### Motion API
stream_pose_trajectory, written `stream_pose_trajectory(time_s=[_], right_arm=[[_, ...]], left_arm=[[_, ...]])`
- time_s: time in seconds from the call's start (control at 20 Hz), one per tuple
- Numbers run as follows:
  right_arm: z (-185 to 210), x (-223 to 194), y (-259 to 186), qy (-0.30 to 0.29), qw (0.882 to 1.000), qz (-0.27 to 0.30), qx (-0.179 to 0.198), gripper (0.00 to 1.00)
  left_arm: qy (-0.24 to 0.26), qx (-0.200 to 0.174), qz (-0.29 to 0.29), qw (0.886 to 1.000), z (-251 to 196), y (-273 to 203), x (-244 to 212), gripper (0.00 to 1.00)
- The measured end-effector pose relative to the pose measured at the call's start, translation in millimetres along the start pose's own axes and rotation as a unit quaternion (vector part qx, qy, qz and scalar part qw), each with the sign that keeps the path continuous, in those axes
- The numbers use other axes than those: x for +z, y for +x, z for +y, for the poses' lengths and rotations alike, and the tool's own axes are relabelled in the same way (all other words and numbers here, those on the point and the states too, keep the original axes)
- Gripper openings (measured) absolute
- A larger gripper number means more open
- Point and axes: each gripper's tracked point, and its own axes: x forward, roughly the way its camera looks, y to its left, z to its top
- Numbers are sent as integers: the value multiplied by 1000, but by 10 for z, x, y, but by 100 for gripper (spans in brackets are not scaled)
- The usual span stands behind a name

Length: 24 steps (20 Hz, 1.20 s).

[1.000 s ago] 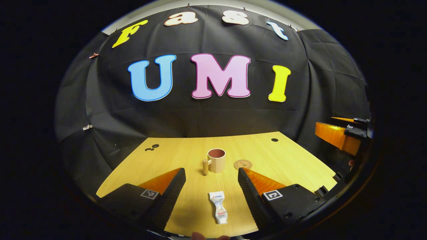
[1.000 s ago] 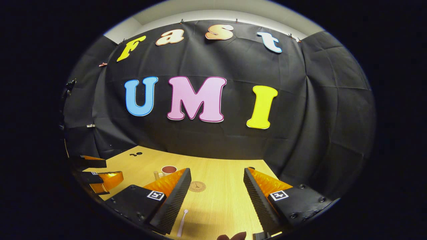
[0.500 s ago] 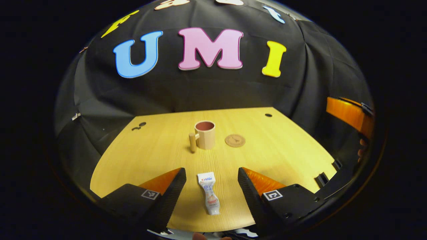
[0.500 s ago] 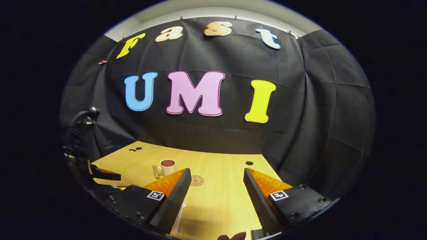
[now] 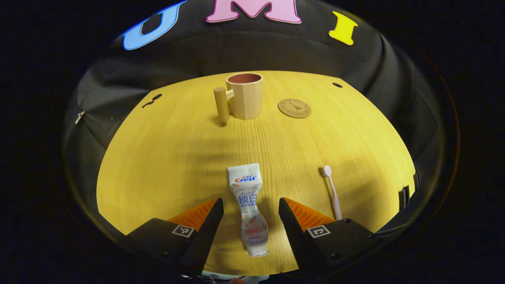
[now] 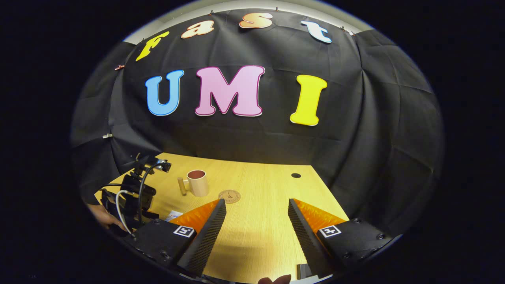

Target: Put the toothbrush and toothpaste on the desktop into the cup, then pick up the cup and place it on the coaster on the desktop.

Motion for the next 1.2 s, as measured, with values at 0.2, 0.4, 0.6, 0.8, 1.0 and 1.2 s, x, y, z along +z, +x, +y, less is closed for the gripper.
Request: stream_pose_trajectory(time_s=[0.2, 0.4, 0.6, 0.8, 1.0, 1.2], right_arm=[[-5, -209, 128, 4, 999, 34, 5, 97], [64, -333, 244, 17, 998, 57, 13, 97], [176, -523, 290, 26, 995, 94, 20, 98], [391, -758, 339, 45, 988, 147, 32, 97], [764, -1241, 318, 51, 968, 237, 59, 99], [1022, -1517, 398, 44, 953, 289, 72, 94]], left_arm=[[1, 6, 49, 999, -29, 194, -56, 82], [-23, -4, 75, 997, -70, 254, -106, 70], [-21, -1, 81, 996, -71, 247, -93, 67], [25, -26, 104, 994, -177, 277, -56, 51], [49, -47, 75, 995, -168, 259, -26, 29], [40, -65, 57, 995, -36, 158, -51, 22]])
